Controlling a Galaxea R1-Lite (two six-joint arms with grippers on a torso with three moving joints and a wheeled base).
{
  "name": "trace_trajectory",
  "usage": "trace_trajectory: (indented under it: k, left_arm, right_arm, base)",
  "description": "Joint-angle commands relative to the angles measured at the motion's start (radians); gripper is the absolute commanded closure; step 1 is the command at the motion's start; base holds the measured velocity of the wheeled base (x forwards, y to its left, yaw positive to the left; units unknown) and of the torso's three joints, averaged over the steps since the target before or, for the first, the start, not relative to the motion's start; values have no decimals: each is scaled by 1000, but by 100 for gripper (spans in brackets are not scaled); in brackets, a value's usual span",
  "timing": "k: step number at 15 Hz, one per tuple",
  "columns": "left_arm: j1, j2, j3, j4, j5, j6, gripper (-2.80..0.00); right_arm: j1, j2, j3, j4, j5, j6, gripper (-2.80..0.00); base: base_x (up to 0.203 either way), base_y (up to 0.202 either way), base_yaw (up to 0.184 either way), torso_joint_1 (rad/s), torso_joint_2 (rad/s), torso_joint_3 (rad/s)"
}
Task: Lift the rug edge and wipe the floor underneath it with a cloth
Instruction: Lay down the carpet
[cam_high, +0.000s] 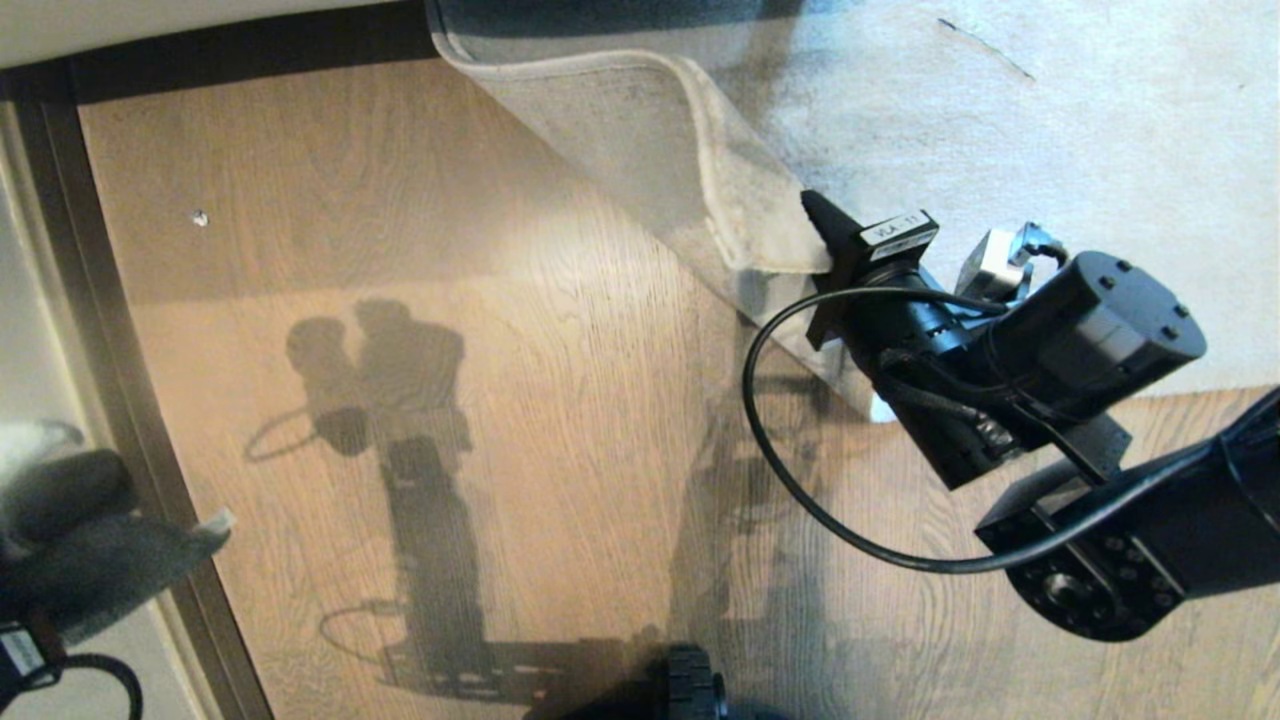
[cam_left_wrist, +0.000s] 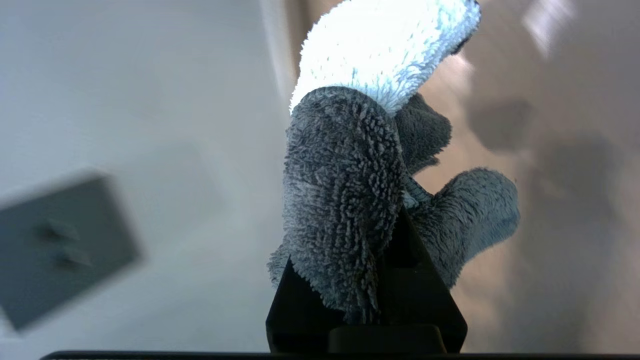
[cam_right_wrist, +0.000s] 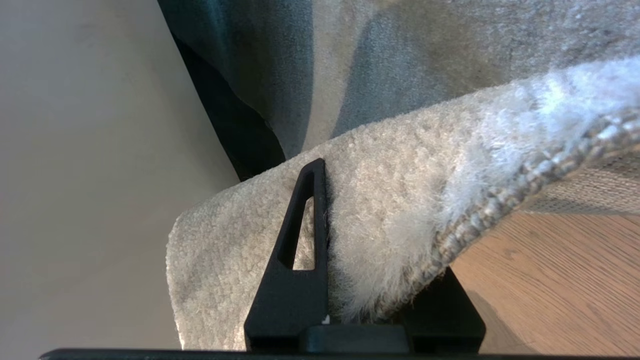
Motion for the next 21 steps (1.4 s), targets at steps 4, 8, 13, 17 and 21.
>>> trace_trajectory:
  k: [4, 8, 13, 17, 21]
  left_arm:
    - [-153, -436, -3, 562, -145, -40, 0]
    - [-181, -583, -58, 894, -412, -64, 0]
    - [-182, -583, -15, 894, -750, -94, 0]
    - [-182, -583, -9, 895, -733, -157, 0]
    - [-182, -583, -6, 895, -733, -190, 0]
  right_arm:
    - [1, 9, -2, -43, 1, 9, 0]
    - [1, 15, 3, -43, 10, 9, 0]
    - [1, 13, 3, -43, 10, 9, 0]
    - [1, 10, 3, -43, 10, 9, 0]
    - [1, 12, 5, -43, 35, 9, 0]
  base:
    - [0, 0, 0, 0, 0, 0]
    - [0, 0, 0, 0, 0, 0]
    - [0, 0, 0, 0, 0, 0]
    - [0, 0, 0, 0, 0, 0]
    - [0, 0, 0, 0, 0, 0]
